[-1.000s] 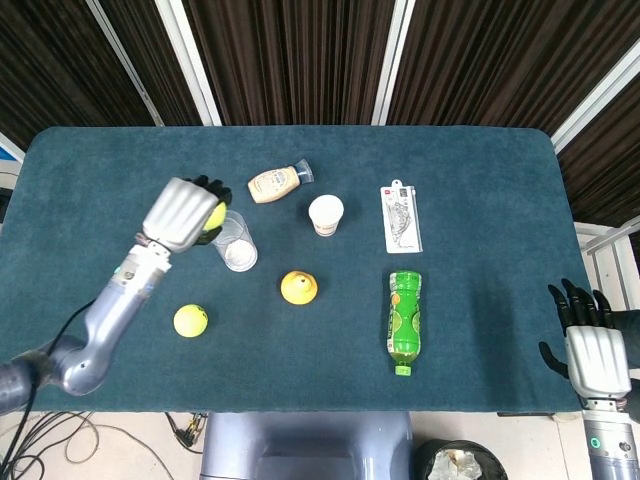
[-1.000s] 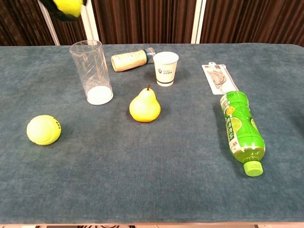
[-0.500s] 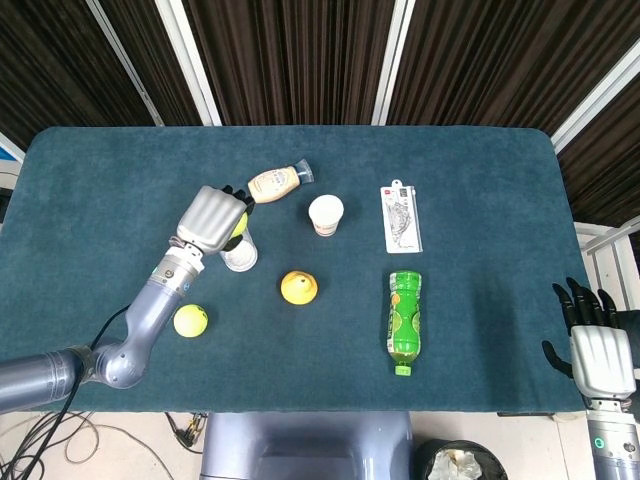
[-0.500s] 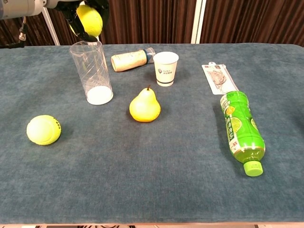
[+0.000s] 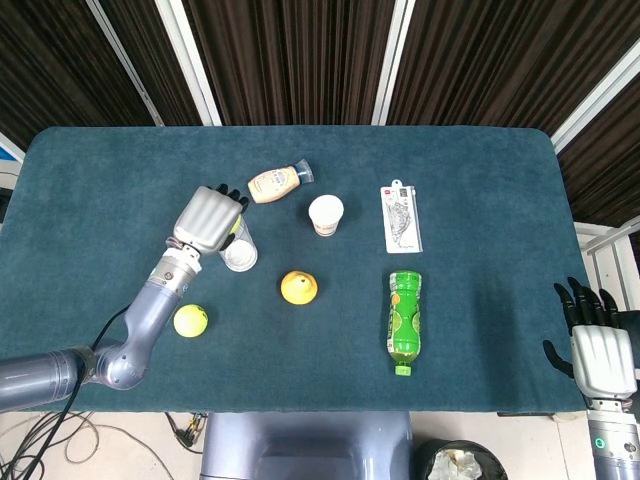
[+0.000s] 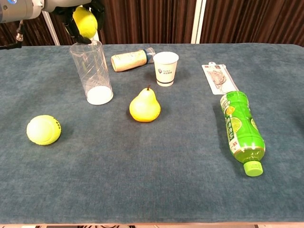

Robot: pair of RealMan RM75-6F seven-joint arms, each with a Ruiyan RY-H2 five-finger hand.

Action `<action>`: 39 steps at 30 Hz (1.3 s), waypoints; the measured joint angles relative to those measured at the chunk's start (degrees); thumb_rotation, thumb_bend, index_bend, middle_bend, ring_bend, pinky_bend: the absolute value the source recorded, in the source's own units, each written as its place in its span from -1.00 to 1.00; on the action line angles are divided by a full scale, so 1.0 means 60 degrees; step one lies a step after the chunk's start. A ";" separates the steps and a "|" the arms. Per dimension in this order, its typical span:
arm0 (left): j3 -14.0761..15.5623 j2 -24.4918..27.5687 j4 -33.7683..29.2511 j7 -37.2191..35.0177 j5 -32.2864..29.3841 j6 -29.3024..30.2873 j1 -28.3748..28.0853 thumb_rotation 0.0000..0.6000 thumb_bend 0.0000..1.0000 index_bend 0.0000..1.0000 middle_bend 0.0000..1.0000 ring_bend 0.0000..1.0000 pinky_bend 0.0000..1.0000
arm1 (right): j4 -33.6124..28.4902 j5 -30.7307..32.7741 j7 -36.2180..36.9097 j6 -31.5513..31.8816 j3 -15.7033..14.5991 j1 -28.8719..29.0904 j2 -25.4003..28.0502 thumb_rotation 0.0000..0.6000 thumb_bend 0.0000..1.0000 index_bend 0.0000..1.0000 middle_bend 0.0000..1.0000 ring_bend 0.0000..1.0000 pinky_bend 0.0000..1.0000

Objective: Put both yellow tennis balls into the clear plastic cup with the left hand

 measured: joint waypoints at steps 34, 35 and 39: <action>0.1929 0.2681 -0.2357 -0.4047 0.4578 0.1454 0.2616 1.00 -0.99 -0.45 -0.57 -0.77 -0.41 | -0.0041 -0.0083 0.0090 0.0224 0.0054 -0.0066 0.0033 1.00 -0.32 -0.76 -0.85 -0.76 -0.83; 0.2154 0.2778 -0.2290 -0.4483 0.4948 0.1453 0.2814 1.00 -0.99 -0.45 -0.57 -0.77 -0.41 | -0.0039 -0.0076 0.0084 0.0212 0.0052 -0.0065 0.0028 1.00 -0.32 -0.76 -0.85 -0.76 -0.83; 0.2876 0.2944 -0.1799 -0.5804 0.6154 0.1488 0.3425 1.00 -0.99 -0.45 -0.57 -0.77 -0.41 | -0.0032 -0.0094 0.0043 0.0195 0.0034 -0.0057 0.0006 1.00 -0.32 -0.76 -0.85 -0.76 -0.83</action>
